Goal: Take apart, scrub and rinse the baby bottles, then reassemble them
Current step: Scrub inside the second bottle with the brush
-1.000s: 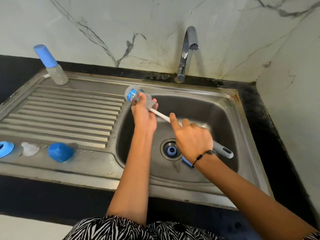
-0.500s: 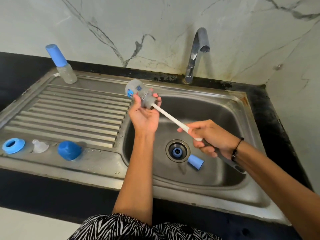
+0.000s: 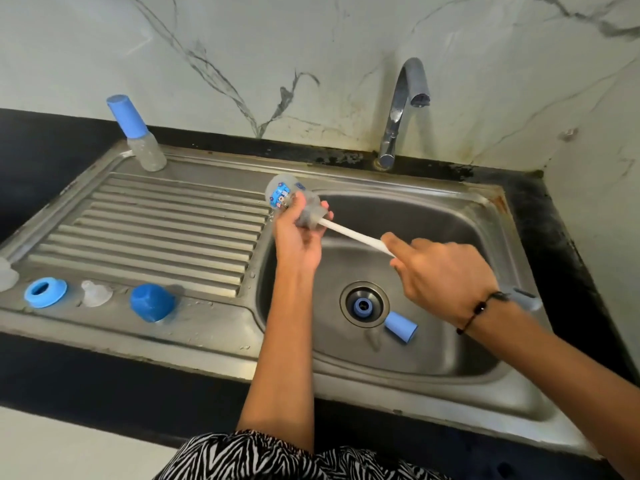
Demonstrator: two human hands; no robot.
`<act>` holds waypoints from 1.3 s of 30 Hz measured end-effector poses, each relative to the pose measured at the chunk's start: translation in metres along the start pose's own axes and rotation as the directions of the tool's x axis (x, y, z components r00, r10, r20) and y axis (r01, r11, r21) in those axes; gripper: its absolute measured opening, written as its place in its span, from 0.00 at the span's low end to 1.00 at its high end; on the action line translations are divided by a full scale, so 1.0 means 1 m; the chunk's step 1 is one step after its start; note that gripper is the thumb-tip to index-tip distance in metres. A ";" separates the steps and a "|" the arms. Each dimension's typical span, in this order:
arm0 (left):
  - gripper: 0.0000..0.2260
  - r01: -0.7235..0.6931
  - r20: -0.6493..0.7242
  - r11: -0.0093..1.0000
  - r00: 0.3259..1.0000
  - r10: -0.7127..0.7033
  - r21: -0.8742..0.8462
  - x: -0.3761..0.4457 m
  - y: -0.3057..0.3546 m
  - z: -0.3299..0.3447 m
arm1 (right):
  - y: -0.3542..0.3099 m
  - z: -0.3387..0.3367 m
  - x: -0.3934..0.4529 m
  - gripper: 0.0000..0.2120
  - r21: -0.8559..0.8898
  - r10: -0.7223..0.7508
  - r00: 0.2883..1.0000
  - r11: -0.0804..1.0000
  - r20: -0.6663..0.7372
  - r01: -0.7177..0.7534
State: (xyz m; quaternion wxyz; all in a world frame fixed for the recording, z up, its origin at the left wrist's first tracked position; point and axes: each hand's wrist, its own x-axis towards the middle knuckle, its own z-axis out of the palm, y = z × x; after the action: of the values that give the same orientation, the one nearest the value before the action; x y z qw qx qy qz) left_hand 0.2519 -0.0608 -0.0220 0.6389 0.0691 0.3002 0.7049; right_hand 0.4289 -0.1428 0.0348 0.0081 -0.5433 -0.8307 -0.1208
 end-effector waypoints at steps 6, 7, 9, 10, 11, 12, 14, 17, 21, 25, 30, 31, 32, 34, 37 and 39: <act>0.02 0.032 -0.069 0.995 0.997 -0.026 0.090 0.000 -0.004 0.001 | -0.023 0.013 0.004 0.24 -0.012 0.017 0.997 1.000 0.073 -0.016; 0.02 0.013 -0.081 0.993 0.997 -0.004 0.120 0.001 -0.006 0.002 | -0.028 0.021 0.007 0.25 0.009 0.034 0.995 0.999 0.091 -0.035; 0.08 0.023 -0.079 0.991 0.997 -0.012 0.131 0.006 -0.006 0.002 | -0.031 0.029 0.015 0.23 0.058 0.086 0.992 0.994 0.097 -0.092; 0.11 0.048 -0.065 0.994 0.997 -0.041 0.103 0.008 -0.004 0.000 | -0.027 0.031 0.018 0.21 0.120 0.116 0.986 0.984 0.119 -0.130; 0.13 0.071 -0.038 0.995 0.997 -0.068 0.073 0.010 -0.001 -0.001 | -0.019 0.032 0.022 0.19 0.228 0.141 0.978 0.958 0.157 -0.175; 0.13 0.084 -0.001 0.995 0.996 -0.084 0.052 0.010 0.002 -0.004 | -0.010 0.031 0.025 0.17 0.374 0.146 0.968 0.902 0.204 -0.215; 0.10 0.077 0.058 0.997 0.995 -0.078 0.020 0.006 0.004 -0.008 | 0.005 0.028 0.028 0.14 0.641 0.091 0.968 0.733 0.235 -0.225; 0.08 0.101 0.064 0.983 0.994 -0.092 -0.155 -0.001 -0.001 -0.009 | 0.009 0.035 0.023 0.14 0.760 -0.017 0.970 0.624 0.243 -0.180; 0.08 0.119 -0.014 0.991 0.993 -0.120 -0.054 0.001 -0.019 -0.008 | 0.005 0.052 0.013 0.15 0.551 0.064 0.953 0.803 0.298 -0.226; 0.14 0.123 -0.153 0.990 0.982 -0.111 0.067 0.005 -0.034 0.005 | 0.009 0.057 0.018 0.16 0.215 0.166 0.945 0.949 0.283 -0.231; 0.09 0.045 -0.025 0.999 0.999 -0.045 -0.021 0.011 -0.019 -0.010 | 0.014 0.048 0.012 0.11 0.844 0.024 0.931 0.415 0.364 -0.341; 0.08 0.069 -0.002 0.996 0.998 -0.069 -0.057 0.009 -0.015 -0.015 | 0.012 0.048 0.008 0.11 0.865 -0.014 0.912 0.325 0.409 -0.383; 0.10 0.099 0.014 0.990 0.995 -0.099 -0.096 0.008 -0.014 -0.020 | 0.009 0.051 0.006 0.11 0.862 -0.041 0.906 0.329 0.422 -0.386; 0.13 0.126 -0.003 0.986 0.992 -0.127 -0.109 0.009 -0.019 -0.022 | 0.005 0.062 0.005 0.12 0.794 -0.041 0.931 0.537 0.363 -0.285; 0.15 0.042 -0.127 0.988 0.992 -0.022 0.152 0.009 -0.033 -0.019 | 0.006 0.070 0.005 0.14 0.478 0.064 0.932 0.845 0.356 -0.241; 0.20 0.044 -0.143 0.981 0.990 -0.017 0.187 0.010 -0.034 -0.016 | 0.008 0.066 0.006 0.14 0.348 0.123 0.938 0.907 0.323 -0.239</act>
State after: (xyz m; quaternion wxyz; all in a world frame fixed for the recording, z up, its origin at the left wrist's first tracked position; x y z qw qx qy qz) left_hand 0.2715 -0.0563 -0.0548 0.6175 0.0753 0.4112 0.6663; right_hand 0.4415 -0.1206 -0.0270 0.0016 -0.6186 -0.7755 0.1266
